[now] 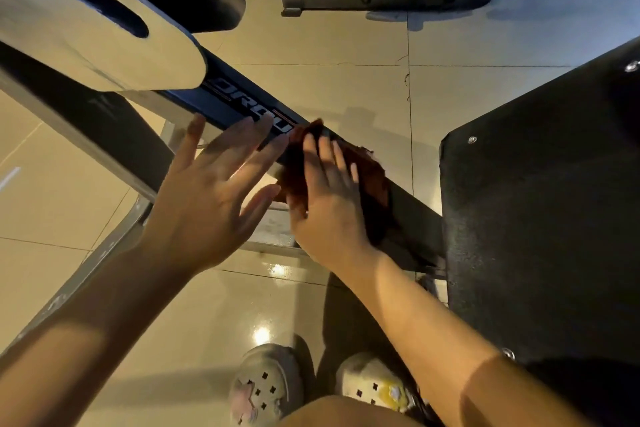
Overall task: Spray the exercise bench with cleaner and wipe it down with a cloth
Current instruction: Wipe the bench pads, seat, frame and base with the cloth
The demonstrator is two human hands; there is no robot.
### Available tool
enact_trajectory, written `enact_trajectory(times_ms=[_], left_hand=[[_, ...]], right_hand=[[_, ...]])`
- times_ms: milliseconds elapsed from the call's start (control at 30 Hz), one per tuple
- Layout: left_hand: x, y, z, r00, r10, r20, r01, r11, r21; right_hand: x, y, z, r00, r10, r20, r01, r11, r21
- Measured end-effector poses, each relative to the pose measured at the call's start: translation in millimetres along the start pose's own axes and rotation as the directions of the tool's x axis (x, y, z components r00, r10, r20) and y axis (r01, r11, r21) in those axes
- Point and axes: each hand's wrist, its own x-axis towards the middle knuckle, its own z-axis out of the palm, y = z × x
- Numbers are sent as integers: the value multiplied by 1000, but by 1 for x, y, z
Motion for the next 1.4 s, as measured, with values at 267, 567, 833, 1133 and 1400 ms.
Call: enact_trajectory(times_ms=[267, 567, 833, 1133, 1400], left_hand=[[-10, -10, 8, 990, -43, 138, 29, 994, 101], [-12, -9, 7, 995, -7, 101, 3, 999, 33], [-36, -24, -28, 989, 128, -76, -125, 991, 47], [-35, -27, -71, 936, -298, -185, 308, 951, 27], [-28, -19, -113, 862, -507, -18, 501, 856, -131]], right_hand=[[-6, 94, -10, 974, -103, 200, 121, 989, -83], [-87, 152, -7, 939, 331, 90, -302, 922, -243], [4, 13, 3, 996, -82, -34, 74, 976, -203], [72, -64, 4, 972, -234, -7, 229, 955, -190], [-12, 40, -12, 977, -75, 199, 122, 965, -233]])
